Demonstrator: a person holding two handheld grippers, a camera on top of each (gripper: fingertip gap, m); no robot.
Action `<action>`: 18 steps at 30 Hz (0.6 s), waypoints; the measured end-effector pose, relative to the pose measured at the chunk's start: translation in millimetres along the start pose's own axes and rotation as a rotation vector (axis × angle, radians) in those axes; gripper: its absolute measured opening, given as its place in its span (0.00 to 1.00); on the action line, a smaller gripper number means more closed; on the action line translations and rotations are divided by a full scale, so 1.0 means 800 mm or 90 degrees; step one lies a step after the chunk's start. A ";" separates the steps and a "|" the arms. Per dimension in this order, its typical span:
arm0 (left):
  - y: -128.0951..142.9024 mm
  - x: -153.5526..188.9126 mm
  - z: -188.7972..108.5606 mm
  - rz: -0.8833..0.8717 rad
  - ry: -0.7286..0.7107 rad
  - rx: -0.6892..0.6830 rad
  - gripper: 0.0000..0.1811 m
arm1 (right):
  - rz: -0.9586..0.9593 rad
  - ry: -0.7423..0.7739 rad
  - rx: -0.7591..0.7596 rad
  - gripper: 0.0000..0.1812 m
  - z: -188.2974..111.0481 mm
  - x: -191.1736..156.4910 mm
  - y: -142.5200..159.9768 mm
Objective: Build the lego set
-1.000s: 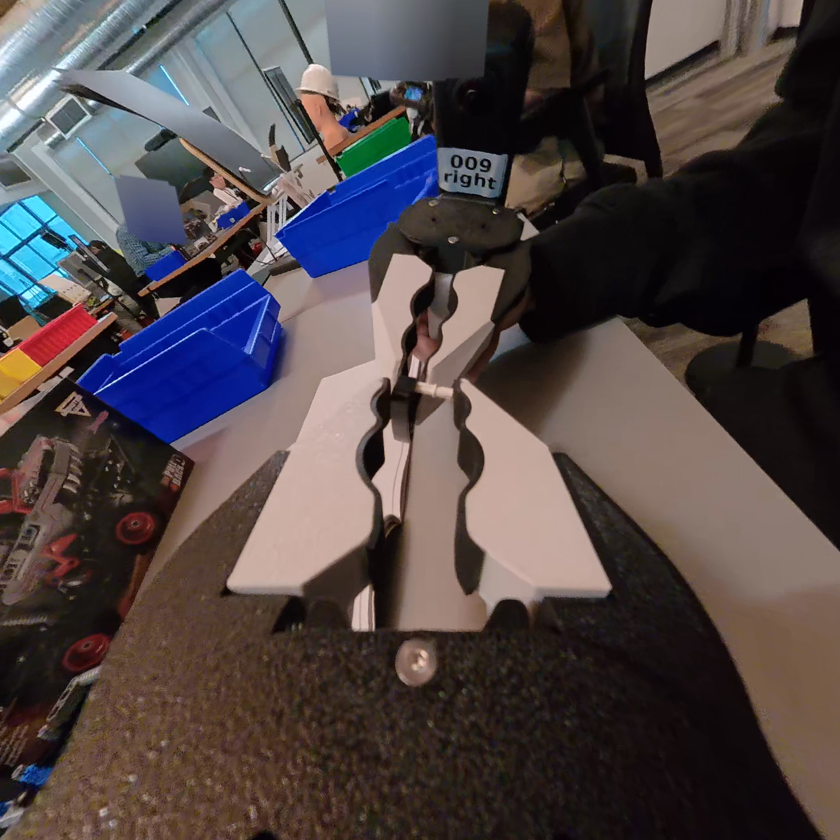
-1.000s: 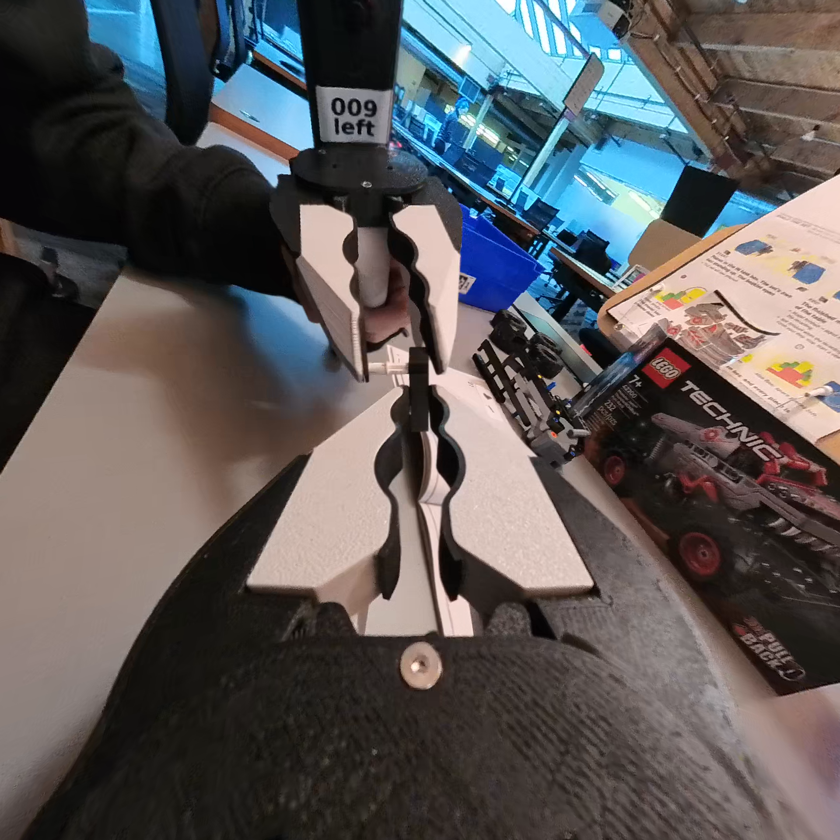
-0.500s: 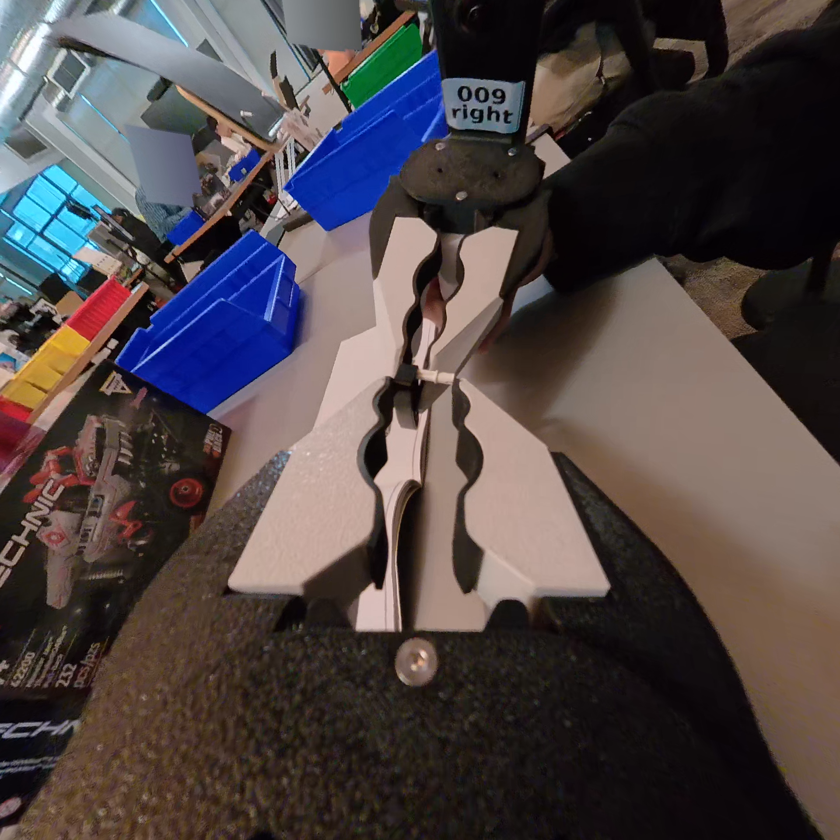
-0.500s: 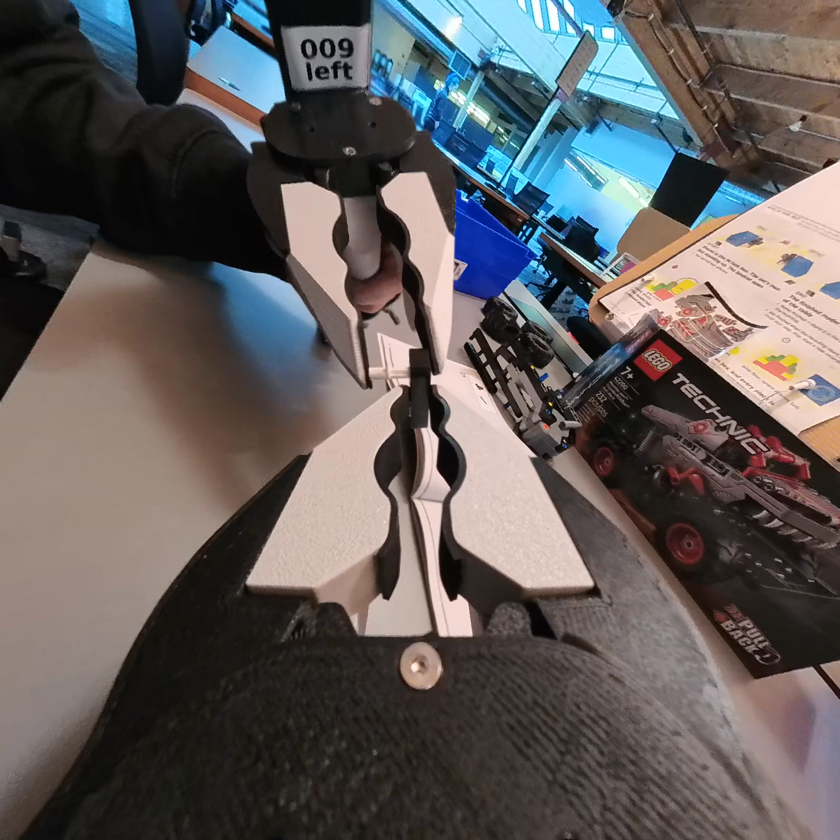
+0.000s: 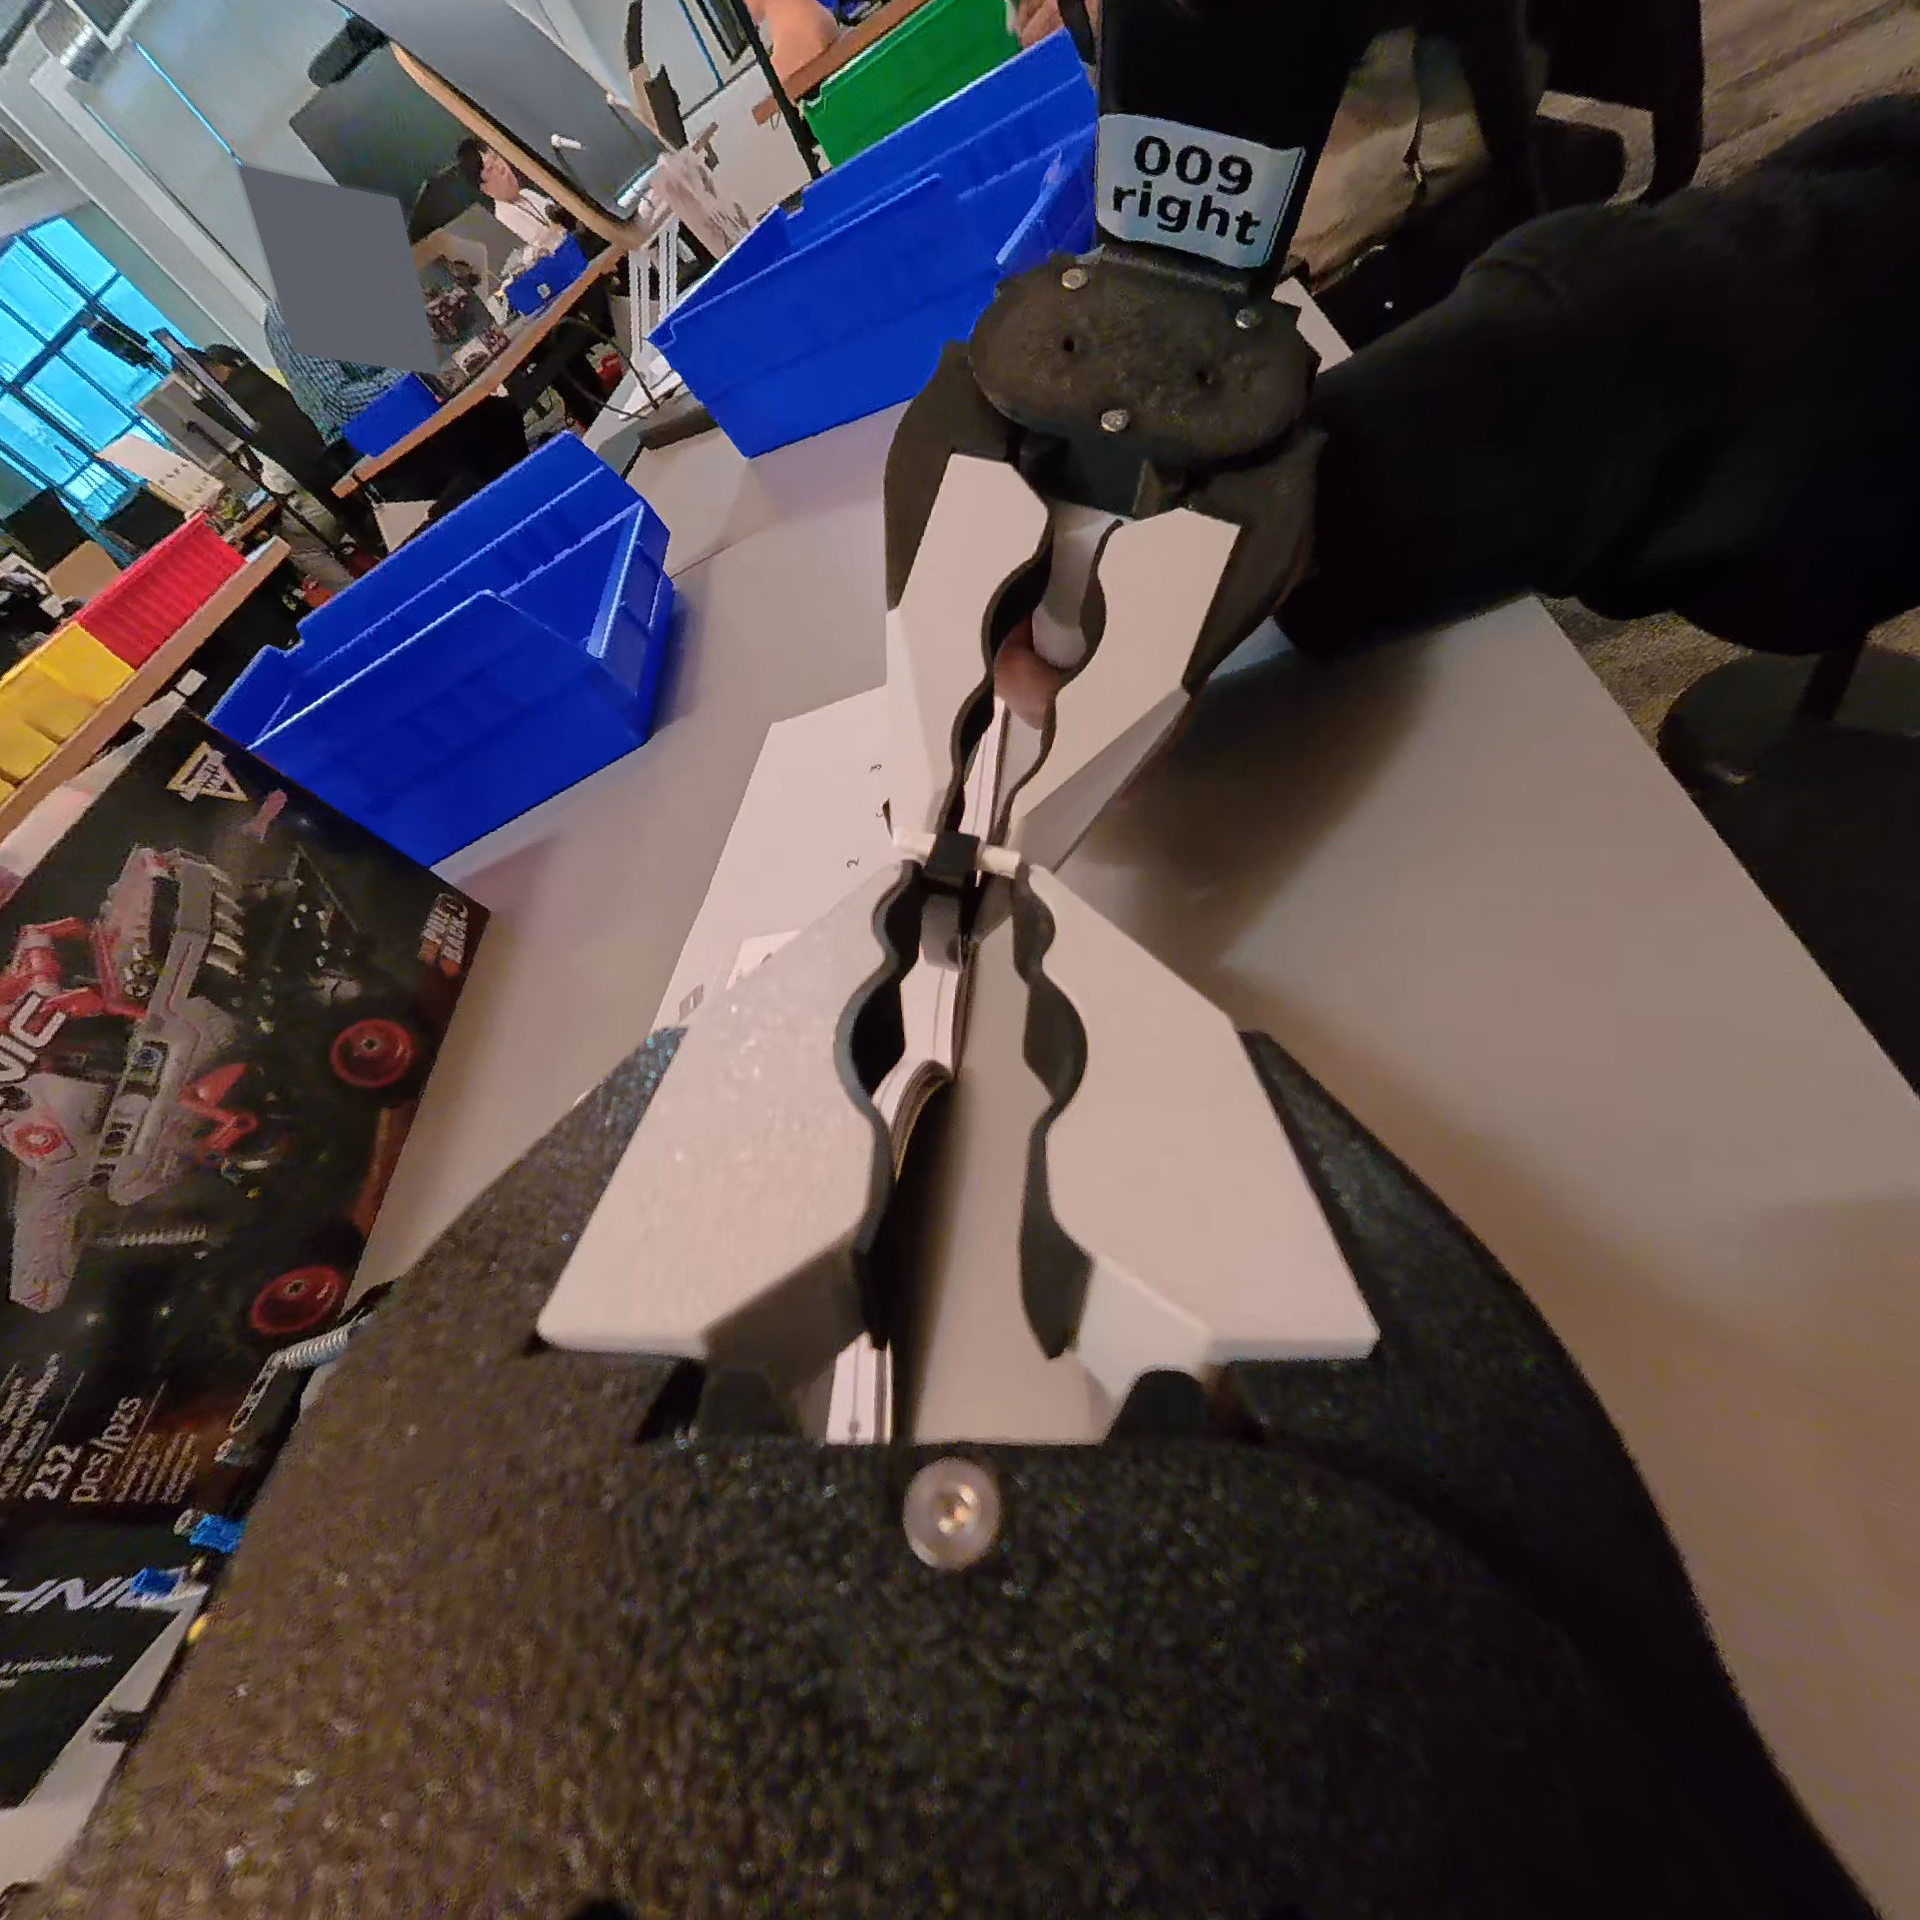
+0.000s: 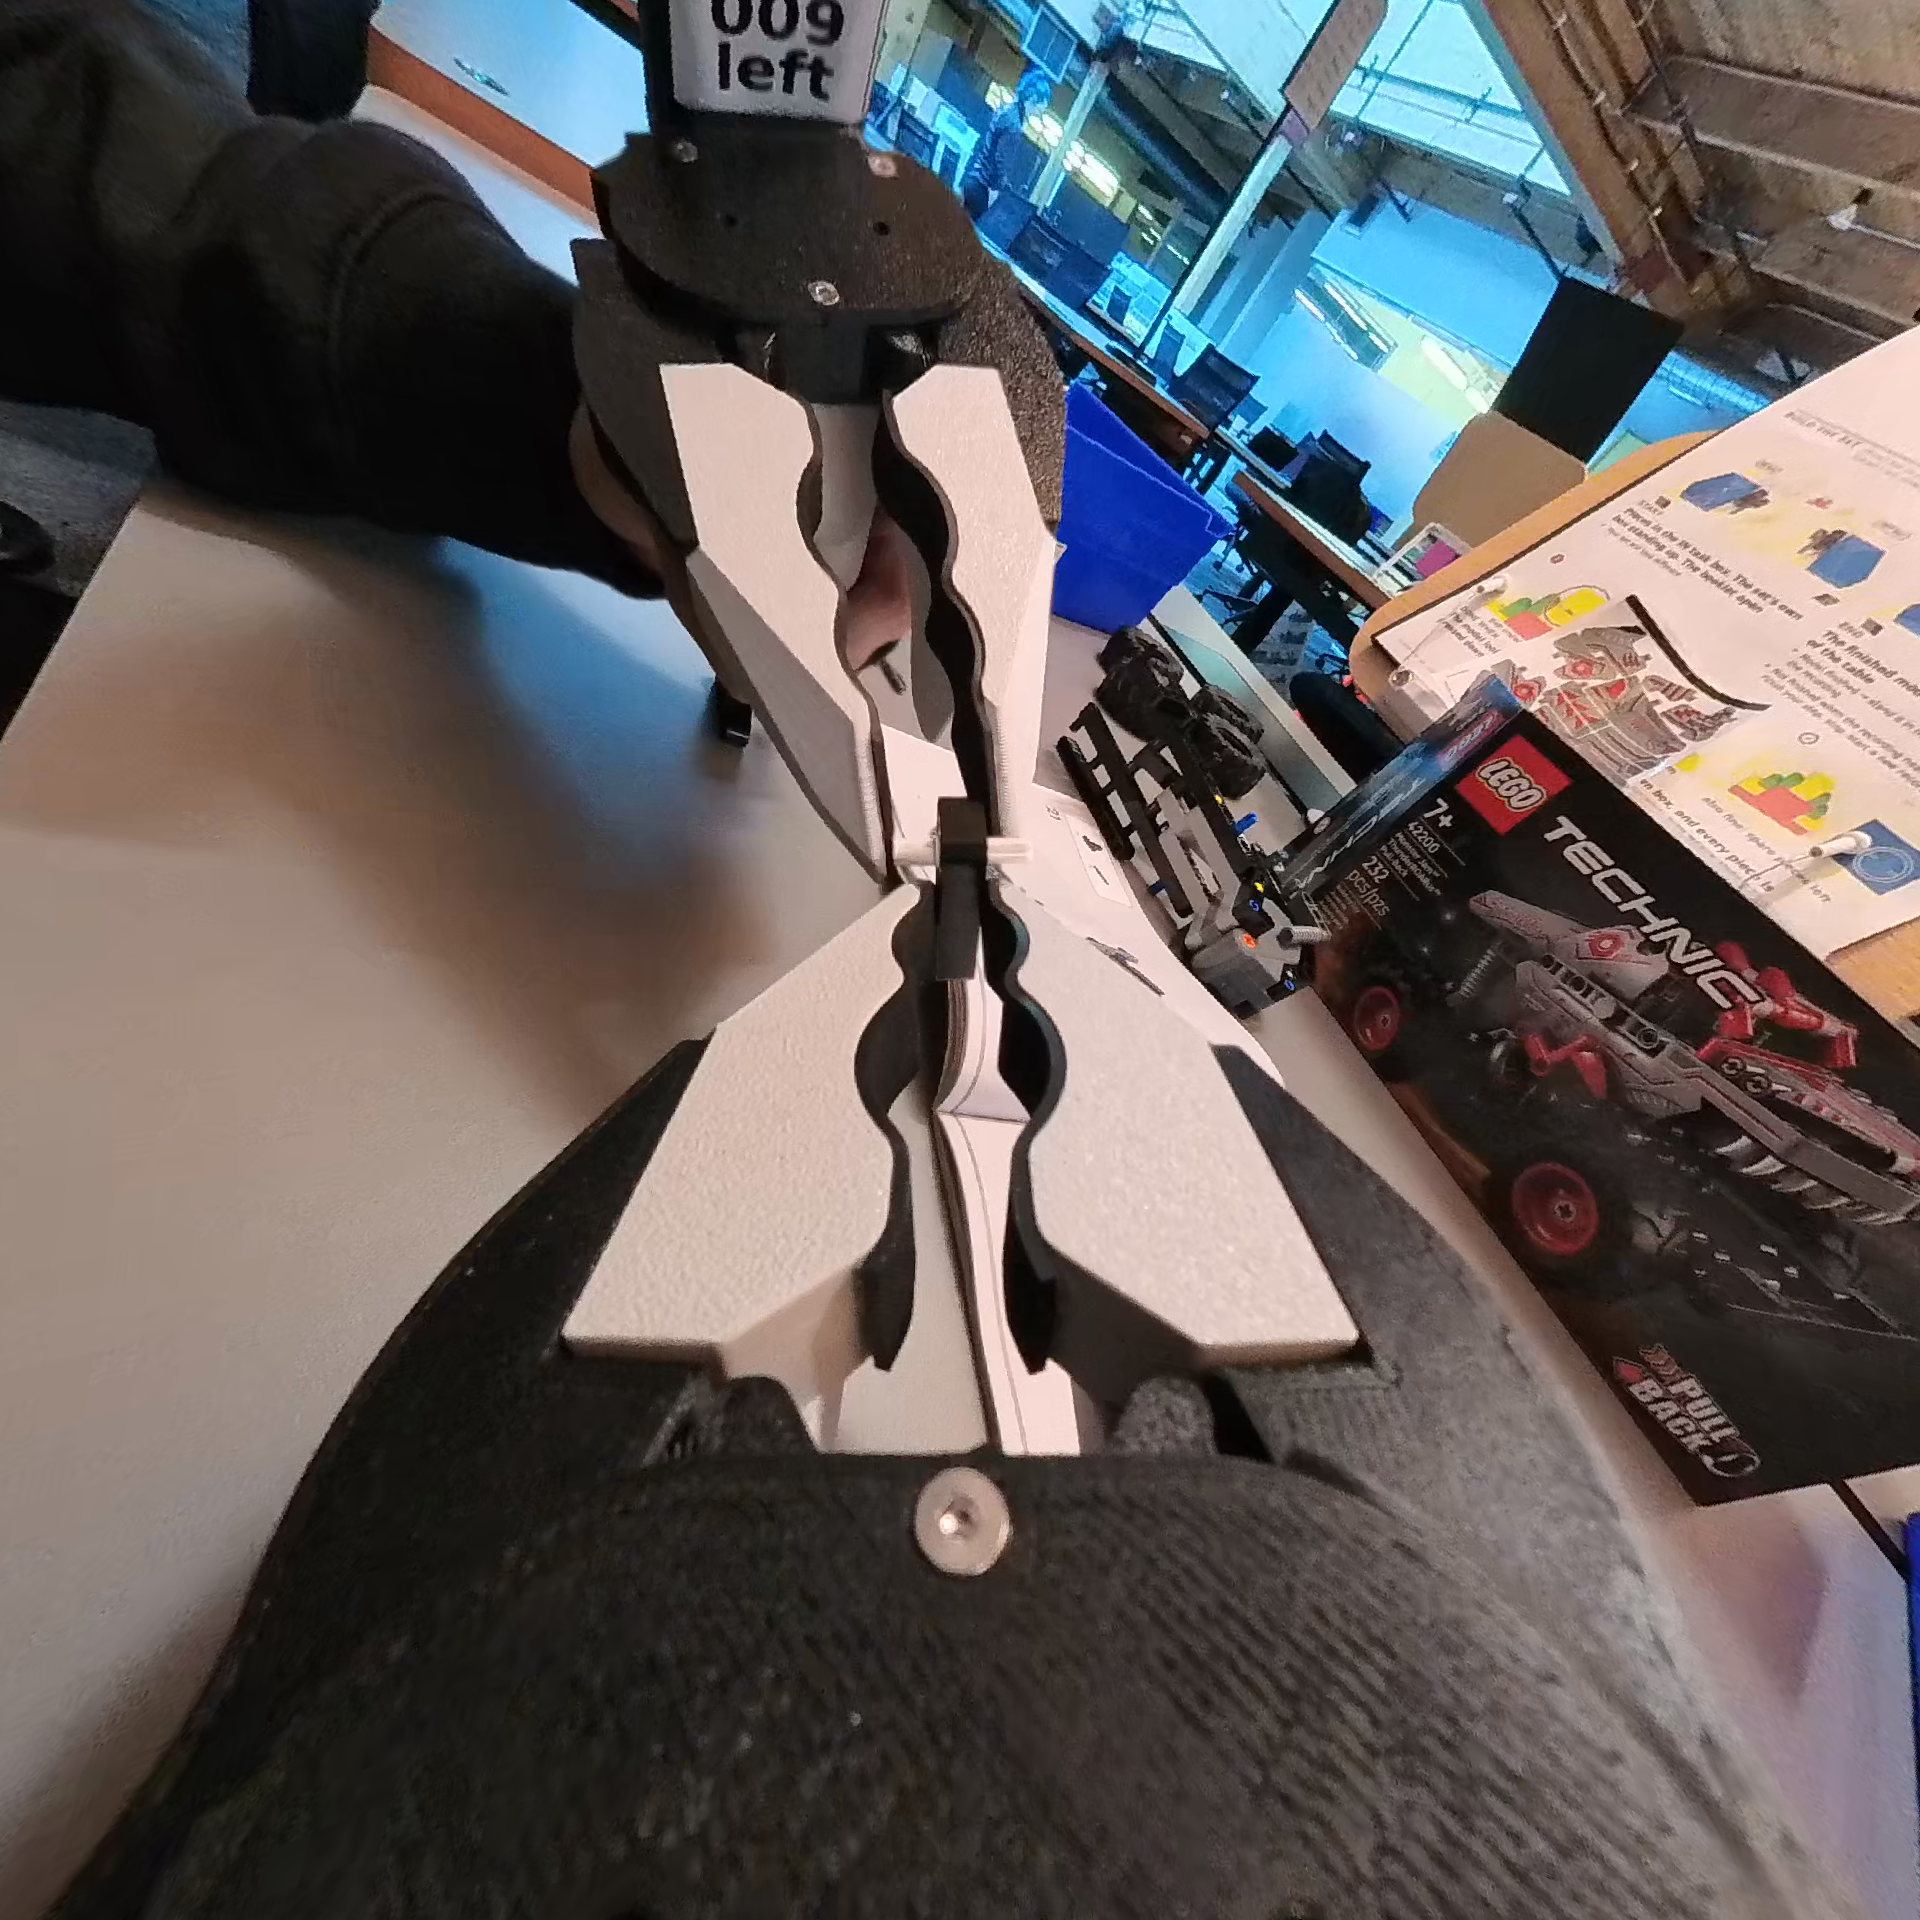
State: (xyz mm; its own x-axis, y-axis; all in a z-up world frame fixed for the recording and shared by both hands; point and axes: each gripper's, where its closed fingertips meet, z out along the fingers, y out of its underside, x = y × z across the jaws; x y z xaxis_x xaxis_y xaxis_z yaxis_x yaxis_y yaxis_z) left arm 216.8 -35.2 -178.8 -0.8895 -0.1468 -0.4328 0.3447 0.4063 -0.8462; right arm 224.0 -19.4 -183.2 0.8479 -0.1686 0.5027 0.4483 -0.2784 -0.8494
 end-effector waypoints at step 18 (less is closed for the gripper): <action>-0.011 0.026 0.005 0.014 0.048 0.014 0.10 | 0.543 0.043 -0.289 0.03 -0.020 -0.040 0.033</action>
State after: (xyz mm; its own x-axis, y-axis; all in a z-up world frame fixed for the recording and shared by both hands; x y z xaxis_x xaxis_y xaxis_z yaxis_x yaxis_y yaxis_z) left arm 196.3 -45.6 -181.5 -0.9013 -0.0691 -0.4277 0.3705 0.3886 -0.8436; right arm 204.1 -36.5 -219.4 0.8135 -0.5325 -0.2337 -0.4739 -0.3740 -0.7972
